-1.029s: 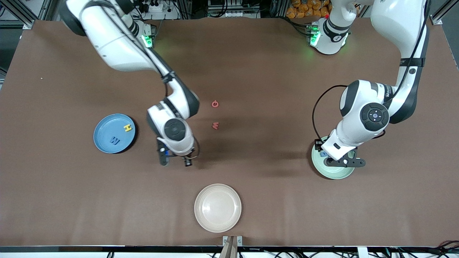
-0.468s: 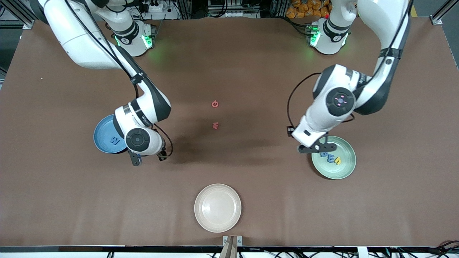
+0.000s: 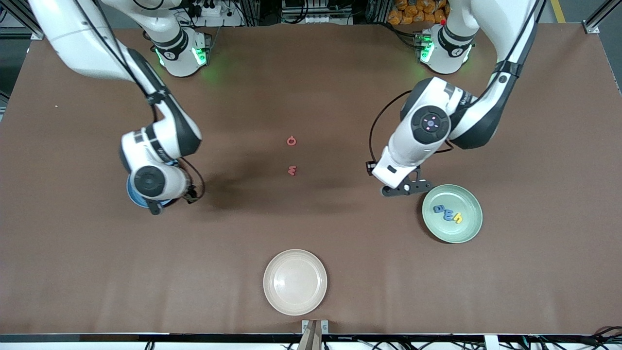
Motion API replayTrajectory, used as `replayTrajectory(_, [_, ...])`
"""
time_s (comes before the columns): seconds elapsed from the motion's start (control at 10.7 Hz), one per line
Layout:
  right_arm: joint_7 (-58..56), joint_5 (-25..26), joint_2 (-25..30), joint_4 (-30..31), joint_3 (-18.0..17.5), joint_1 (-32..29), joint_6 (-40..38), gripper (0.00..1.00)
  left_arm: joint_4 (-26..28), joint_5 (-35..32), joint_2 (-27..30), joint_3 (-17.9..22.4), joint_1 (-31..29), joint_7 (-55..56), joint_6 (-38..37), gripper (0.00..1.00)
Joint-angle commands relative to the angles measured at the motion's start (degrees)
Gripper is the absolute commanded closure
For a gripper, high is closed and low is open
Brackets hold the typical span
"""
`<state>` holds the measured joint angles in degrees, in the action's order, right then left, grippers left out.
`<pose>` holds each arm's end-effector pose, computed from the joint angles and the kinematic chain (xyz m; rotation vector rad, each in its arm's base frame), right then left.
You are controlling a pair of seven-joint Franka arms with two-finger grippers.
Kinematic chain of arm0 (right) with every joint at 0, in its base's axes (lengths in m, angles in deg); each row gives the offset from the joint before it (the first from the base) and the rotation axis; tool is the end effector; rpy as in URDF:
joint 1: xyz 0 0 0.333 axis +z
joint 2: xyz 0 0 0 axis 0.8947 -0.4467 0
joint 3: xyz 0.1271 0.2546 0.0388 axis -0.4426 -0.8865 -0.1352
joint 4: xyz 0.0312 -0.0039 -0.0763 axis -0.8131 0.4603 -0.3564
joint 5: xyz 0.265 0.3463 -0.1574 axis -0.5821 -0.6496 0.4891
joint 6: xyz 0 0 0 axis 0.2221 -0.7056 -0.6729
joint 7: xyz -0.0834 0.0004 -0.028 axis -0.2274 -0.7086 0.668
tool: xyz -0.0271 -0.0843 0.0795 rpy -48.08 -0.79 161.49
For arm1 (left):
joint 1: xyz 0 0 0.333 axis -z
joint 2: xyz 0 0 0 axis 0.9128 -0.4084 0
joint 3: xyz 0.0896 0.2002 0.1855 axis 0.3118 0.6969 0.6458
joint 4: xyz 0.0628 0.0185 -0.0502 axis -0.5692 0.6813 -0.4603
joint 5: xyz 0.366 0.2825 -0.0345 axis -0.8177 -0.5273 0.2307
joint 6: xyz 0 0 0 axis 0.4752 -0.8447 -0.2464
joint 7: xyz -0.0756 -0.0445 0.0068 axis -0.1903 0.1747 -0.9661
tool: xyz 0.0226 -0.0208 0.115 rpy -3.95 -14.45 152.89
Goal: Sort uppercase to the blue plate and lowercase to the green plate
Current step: 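Drop the R on the blue plate while the left gripper reaches m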
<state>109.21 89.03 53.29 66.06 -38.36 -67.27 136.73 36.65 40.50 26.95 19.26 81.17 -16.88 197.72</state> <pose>0.6225 0.1338 0.1513 2.4320 -1.4578 -0.2585 0.5938 -0.3711 0.2868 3.0987 0.2043 -0.1465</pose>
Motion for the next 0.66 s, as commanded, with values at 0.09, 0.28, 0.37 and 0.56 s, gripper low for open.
replayTrajectory(0.09, [-10.50, 0.77, 5.73, 4.01, -1.08, -8.21, -2.90, 1.00, 0.40, 0.82, -0.72, -0.64, 3.08, 5.38, 3.23, 0.47])
replayTrajectory(0.28, [-13.24, 0.69, 5.74, 4.01, -1.00, -10.16, -4.13, 1.00, 0.40, 0.73, -2.48, -0.55, 5.19, 6.96, 6.66, 0.47])
replayTrajectory(0.37, [-13.43, 0.69, 5.48, 3.67, -1.00, -10.60, -4.66, 0.76, 0.31, 0.39, -3.36, -0.55, 6.33, 8.45, 8.68, 0.47])
replayTrajectory(0.56, [-12.37, 0.25, 4.86, 2.61, -1.00, -10.61, -5.10, 0.00, 0.05, -0.14, -5.55, -0.37, 9.58, 9.52, 12.11, 0.47])
